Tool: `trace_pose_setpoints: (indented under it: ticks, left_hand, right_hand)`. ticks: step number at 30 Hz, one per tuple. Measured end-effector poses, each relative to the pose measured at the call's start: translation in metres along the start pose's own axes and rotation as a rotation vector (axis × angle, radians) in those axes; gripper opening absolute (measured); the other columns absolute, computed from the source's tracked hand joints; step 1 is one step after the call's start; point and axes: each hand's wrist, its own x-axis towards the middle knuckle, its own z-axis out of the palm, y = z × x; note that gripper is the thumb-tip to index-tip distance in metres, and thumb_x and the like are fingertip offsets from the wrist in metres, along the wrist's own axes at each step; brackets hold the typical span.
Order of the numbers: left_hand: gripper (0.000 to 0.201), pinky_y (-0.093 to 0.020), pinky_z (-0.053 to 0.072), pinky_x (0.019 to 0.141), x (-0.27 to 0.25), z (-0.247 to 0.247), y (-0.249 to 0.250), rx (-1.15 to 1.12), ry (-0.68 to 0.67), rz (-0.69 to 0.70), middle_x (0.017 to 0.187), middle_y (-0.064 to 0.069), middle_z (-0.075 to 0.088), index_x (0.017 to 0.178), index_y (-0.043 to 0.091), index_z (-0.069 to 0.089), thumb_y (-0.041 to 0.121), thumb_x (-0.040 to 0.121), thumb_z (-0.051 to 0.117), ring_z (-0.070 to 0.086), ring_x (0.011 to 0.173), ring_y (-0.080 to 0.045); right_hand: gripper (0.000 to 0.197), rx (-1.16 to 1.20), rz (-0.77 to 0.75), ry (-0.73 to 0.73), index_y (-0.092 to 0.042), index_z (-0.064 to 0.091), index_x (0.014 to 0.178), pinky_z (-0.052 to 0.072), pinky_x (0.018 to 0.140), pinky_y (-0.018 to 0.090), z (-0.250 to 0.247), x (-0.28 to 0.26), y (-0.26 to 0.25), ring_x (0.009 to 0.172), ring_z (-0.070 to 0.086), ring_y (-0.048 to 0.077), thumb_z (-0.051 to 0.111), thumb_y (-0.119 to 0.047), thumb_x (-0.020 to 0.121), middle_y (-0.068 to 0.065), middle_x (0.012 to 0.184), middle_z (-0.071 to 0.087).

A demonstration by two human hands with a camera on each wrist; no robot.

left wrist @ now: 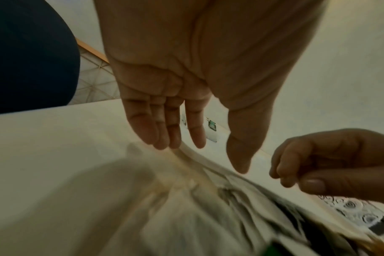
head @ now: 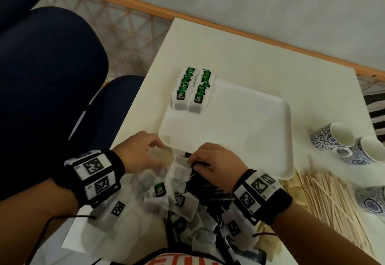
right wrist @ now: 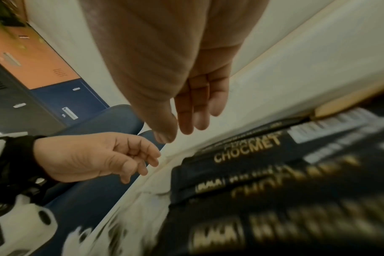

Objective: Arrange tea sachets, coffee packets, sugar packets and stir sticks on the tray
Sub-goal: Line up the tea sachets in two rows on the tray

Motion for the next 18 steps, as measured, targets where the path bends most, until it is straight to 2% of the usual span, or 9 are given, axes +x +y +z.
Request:
trace_pose_setpoints:
  ticks: [4, 7, 12, 16, 18]
  left_hand:
    - [0.087, -0.03, 0.043, 0.098, -0.03, 0.02, -0.007, 0.095, -0.02, -0.057, 0.133, 0.01, 0.035, 0.134, 0.033, 0.039, 0.048, 0.061, 0.084, 0.041, 0.121, -0.011]
    - [0.109, -0.036, 0.042, 0.102, -0.048, 0.036, -0.009, 0.134, -0.005, -0.074, 0.139, 0.01, 0.029, 0.142, 0.034, 0.025, 0.056, 0.053, 0.084, 0.032, 0.129, -0.013]
    - [0.115, -0.038, 0.041, 0.102, -0.068, 0.059, -0.004, 0.106, 0.07, -0.073, 0.143, 0.009, 0.026, 0.145, 0.034, 0.017, 0.073, 0.053, 0.074, 0.032, 0.129, -0.014]
    - [0.129, -0.038, 0.04, 0.103, -0.076, 0.068, -0.005, 0.088, 0.085, -0.074, 0.146, 0.012, 0.019, 0.148, 0.034, 0.007, 0.069, 0.047, 0.08, 0.026, 0.133, -0.014]
    - [0.129, -0.038, 0.042, 0.101, -0.078, 0.073, -0.007, 0.127, 0.101, -0.064, 0.146, 0.012, 0.018, 0.147, 0.034, 0.006, 0.064, 0.048, 0.083, 0.027, 0.132, -0.015]
  right_hand:
    - [0.032, -0.032, -0.003, -0.06, -0.032, 0.059, 0.117, 0.046, 0.091, 0.029, 0.007, -0.016, -0.006, 0.108, 0.051, 0.011, 0.062, -0.033, 0.085, -0.009, 0.115, 0.054]
    - [0.049, -0.08, -0.009, -0.109, -0.033, 0.05, 0.128, 0.041, 0.096, 0.025, 0.013, -0.025, -0.013, 0.117, 0.047, 0.011, 0.064, -0.045, 0.082, -0.009, 0.127, 0.049]
    - [0.06, -0.144, -0.039, -0.088, -0.03, 0.047, 0.134, 0.042, 0.098, 0.03, 0.023, -0.031, -0.024, 0.125, 0.042, 0.013, 0.063, -0.053, 0.081, -0.007, 0.134, 0.045]
    - [0.054, -0.204, -0.018, -0.055, -0.026, 0.043, 0.137, 0.039, 0.097, 0.031, 0.027, -0.017, -0.028, 0.125, 0.042, 0.018, 0.055, -0.047, 0.089, -0.004, 0.137, 0.044]
    - [0.051, -0.237, 0.005, -0.032, -0.025, 0.043, 0.137, 0.038, 0.097, 0.032, 0.029, -0.006, -0.029, 0.123, 0.043, 0.02, 0.054, -0.043, 0.09, -0.002, 0.137, 0.046]
